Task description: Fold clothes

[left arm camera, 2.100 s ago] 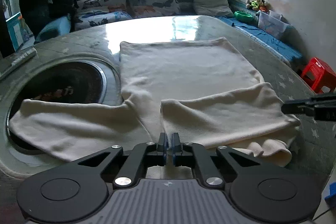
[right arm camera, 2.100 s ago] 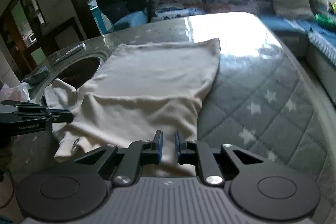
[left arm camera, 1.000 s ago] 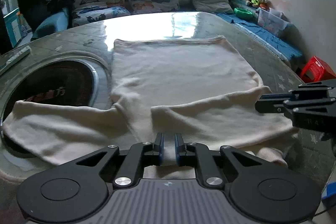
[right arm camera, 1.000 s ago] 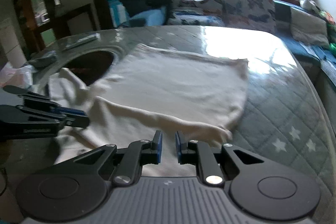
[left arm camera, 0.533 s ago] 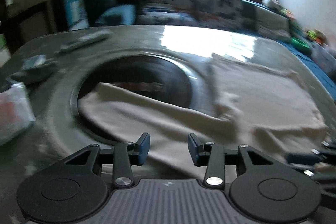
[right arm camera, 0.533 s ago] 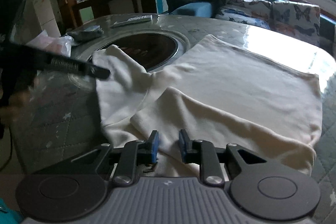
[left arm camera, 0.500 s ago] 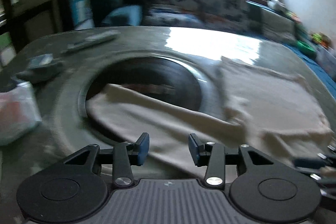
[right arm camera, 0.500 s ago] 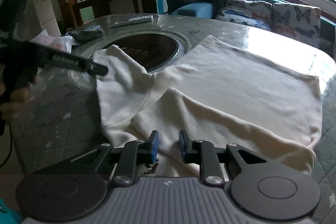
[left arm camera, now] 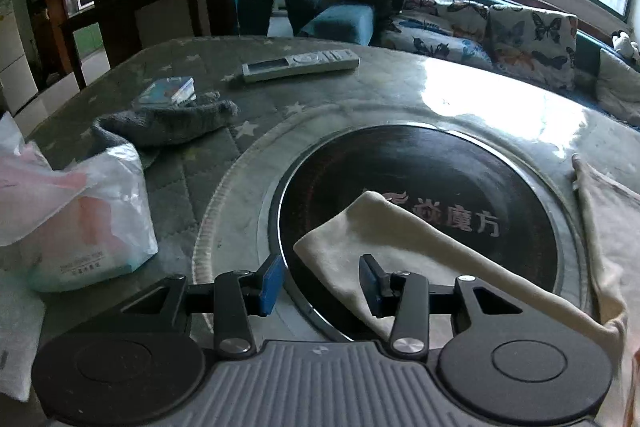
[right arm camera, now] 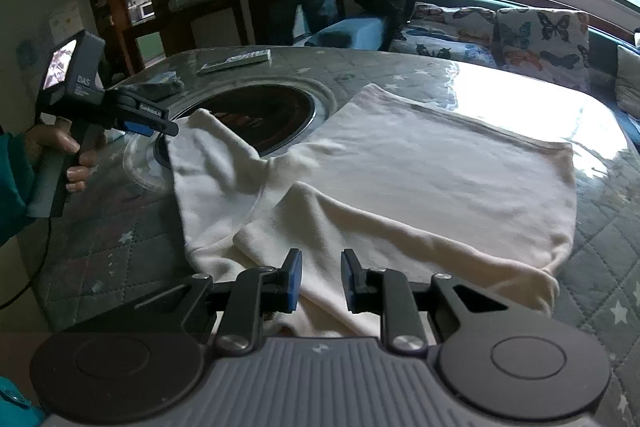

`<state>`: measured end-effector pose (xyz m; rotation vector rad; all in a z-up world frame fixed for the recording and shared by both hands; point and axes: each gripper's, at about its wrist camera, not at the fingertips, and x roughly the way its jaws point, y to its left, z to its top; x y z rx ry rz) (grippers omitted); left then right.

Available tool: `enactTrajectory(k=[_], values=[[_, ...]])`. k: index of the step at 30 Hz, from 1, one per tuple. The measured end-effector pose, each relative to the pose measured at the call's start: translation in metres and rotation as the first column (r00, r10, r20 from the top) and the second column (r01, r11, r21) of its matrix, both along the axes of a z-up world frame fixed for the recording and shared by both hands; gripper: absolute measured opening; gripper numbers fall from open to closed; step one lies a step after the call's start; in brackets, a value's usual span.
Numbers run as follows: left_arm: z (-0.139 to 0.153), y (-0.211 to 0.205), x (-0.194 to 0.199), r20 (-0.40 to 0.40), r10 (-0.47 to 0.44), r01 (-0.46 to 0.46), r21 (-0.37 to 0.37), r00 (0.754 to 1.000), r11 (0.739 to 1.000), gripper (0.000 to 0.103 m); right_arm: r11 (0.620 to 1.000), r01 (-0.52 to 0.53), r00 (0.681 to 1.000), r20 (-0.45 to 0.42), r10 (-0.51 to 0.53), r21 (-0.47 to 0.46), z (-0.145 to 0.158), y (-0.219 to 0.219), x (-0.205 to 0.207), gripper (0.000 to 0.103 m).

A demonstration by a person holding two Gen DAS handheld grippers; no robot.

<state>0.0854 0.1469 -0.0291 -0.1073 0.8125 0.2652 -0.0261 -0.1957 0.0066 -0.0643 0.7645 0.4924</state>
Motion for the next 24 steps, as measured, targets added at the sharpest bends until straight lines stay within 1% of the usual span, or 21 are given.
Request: enactTrajectory(k=[3,5,6,7,8,10,13,15,17,20,21,22,24], values=[[-0.005,0.0,0.005,-0.008,-0.003,0.002,-0.004,1.0,1.0,0.036,1.0,0.008,1.0,0.0,-0.008,0.001,0.0,-0.002,-0.001,0.021],[-0.005,-0.002,0.006,0.002,-0.003,0.003,-0.002,1.0,1.0,0.022,1.0,0.013,1.0,0.002,-0.013,0.004,0.0,-0.003,-0.003,0.021],[-0.006,-0.002,0.006,0.005,-0.001,0.001,-0.001,1.0,1.0,0.018,1.0,0.016,1.0,0.002,-0.016,0.005,0.001,-0.003,-0.004,0.021],[-0.005,-0.002,0.006,0.012,-0.002,0.003,-0.006,1.0,1.0,0.01,1.0,0.019,1.0,0.003,-0.019,0.007,0.001,-0.004,-0.004,0.021],[-0.003,-0.002,0.005,0.019,-0.004,0.004,-0.011,1.0,1.0,0.008,1.0,0.021,1.0,0.003,-0.021,0.007,0.001,-0.005,-0.005,0.021],[0.0,-0.002,0.005,0.033,-0.008,0.008,-0.021,0.999,1.0,0.006,1.0,0.029,1.0,0.006,-0.029,0.01,0.001,-0.007,-0.006,0.021],[0.013,-0.007,-0.002,0.076,-0.032,0.036,-0.046,0.997,0.998,0.005,0.999,0.043,0.999,0.01,-0.043,0.016,0.002,-0.011,-0.008,0.021],[0.026,-0.015,-0.008,0.113,-0.061,0.069,-0.07,0.992,0.995,0.005,0.998,0.053,0.998,0.014,-0.054,0.02,0.003,-0.014,-0.008,0.021],[0.042,-0.028,-0.016,0.153,-0.111,0.125,-0.086,0.982,0.988,0.005,0.998,0.065,0.998,0.017,-0.066,0.026,0.004,-0.018,-0.009,0.021],[0.065,-0.049,-0.028,0.211,-0.185,0.21,-0.103,0.96,0.972,0.005,0.995,0.089,0.996,0.024,-0.09,0.041,0.006,-0.026,-0.012,0.021],[0.073,-0.058,-0.033,0.229,-0.214,0.245,-0.112,0.95,0.963,0.005,0.994,0.098,0.995,0.026,-0.099,0.047,0.007,-0.029,-0.012,0.021],[0.081,-0.066,-0.037,0.248,-0.243,0.279,-0.121,0.938,0.953,0.005,0.993,0.107,0.994,0.027,-0.108,0.055,0.008,-0.033,-0.013,0.021],[0.096,-0.089,-0.047,0.286,-0.317,0.364,-0.127,0.904,0.923,0.005,0.99,0.123,0.992,0.033,-0.126,0.064,0.01,-0.04,-0.016,0.021]])
